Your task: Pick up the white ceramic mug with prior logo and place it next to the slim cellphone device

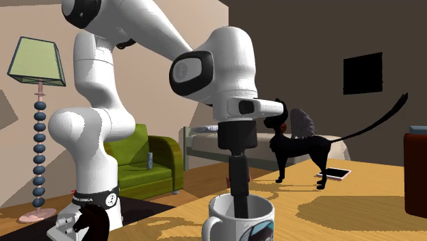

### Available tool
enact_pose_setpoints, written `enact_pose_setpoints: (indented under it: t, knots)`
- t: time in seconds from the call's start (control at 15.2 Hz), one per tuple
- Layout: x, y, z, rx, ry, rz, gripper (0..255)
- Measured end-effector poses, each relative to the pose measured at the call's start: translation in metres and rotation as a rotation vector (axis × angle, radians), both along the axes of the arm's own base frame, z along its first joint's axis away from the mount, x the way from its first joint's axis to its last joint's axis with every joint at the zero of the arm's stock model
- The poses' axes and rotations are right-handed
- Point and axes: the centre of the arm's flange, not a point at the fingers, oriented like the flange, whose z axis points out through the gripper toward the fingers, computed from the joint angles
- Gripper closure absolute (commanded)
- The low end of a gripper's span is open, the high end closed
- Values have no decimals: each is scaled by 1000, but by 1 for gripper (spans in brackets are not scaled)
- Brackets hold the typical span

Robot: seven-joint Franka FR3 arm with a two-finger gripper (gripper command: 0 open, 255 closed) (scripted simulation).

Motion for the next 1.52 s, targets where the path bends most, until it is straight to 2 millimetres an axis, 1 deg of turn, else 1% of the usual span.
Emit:
enact_pose_setpoints:
  t: [0.2, 0.26, 0.92, 1.06, 1.39, 1.52]
  knots:
    - [0, 0, 0, 0, 0, 0, 0]
    - [0, 0, 0, 0, 0, 0, 255]
    - [0, 0, 0, 0, 0, 0, 255]
    - [0, 1, 6, 0, 0, 0, 255]
    - [-1, -1, 30, 0, -1, 0, 255]
    - [0, -1, 42, 0, -1, 0, 255]
